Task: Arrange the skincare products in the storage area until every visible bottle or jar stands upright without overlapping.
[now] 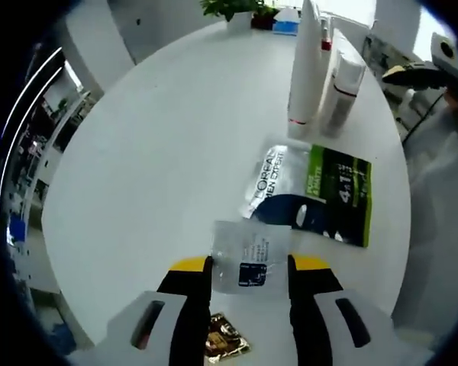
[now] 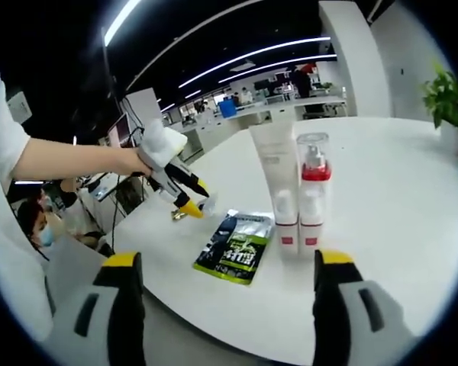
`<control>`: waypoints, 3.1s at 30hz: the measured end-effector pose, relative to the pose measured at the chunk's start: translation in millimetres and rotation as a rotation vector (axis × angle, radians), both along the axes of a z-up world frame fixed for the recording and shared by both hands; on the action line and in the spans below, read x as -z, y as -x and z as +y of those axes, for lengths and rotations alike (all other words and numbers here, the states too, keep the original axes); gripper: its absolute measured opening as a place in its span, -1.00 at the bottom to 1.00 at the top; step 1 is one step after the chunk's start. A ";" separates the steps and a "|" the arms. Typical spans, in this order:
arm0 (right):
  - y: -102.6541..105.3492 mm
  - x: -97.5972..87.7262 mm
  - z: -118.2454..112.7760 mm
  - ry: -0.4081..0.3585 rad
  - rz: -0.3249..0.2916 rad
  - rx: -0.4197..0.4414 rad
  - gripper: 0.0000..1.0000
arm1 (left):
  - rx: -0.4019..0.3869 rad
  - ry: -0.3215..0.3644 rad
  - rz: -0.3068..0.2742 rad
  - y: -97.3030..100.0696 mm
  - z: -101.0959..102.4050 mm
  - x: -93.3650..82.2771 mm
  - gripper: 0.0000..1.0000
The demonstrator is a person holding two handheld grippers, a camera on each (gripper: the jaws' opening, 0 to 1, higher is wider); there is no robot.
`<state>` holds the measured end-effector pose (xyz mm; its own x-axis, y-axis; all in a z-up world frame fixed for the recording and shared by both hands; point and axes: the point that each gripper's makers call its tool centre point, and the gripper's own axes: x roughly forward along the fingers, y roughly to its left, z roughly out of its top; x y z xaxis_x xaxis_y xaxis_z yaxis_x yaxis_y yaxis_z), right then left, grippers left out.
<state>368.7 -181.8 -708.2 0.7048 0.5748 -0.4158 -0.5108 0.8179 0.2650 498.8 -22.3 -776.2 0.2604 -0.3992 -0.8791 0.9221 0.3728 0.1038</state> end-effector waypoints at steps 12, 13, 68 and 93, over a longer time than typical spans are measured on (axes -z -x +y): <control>8.9 -3.3 9.4 -0.069 0.060 -0.033 0.50 | -0.030 0.119 -0.088 42.9 -25.8 -34.1 -0.27; 9.1 -3.7 9.8 -0.070 0.060 -0.035 0.42 | -0.045 0.127 -0.099 46.2 -27.1 -35.0 -0.27; -23.5 0.7 87.6 -0.287 0.279 -0.205 -0.98 | 0.084 0.149 -0.237 131.5 -70.3 -56.9 -0.27; -36.4 -19.8 60.3 -0.485 0.293 -0.036 -0.98 | -0.348 0.706 0.241 145.3 -59.8 -51.3 -0.10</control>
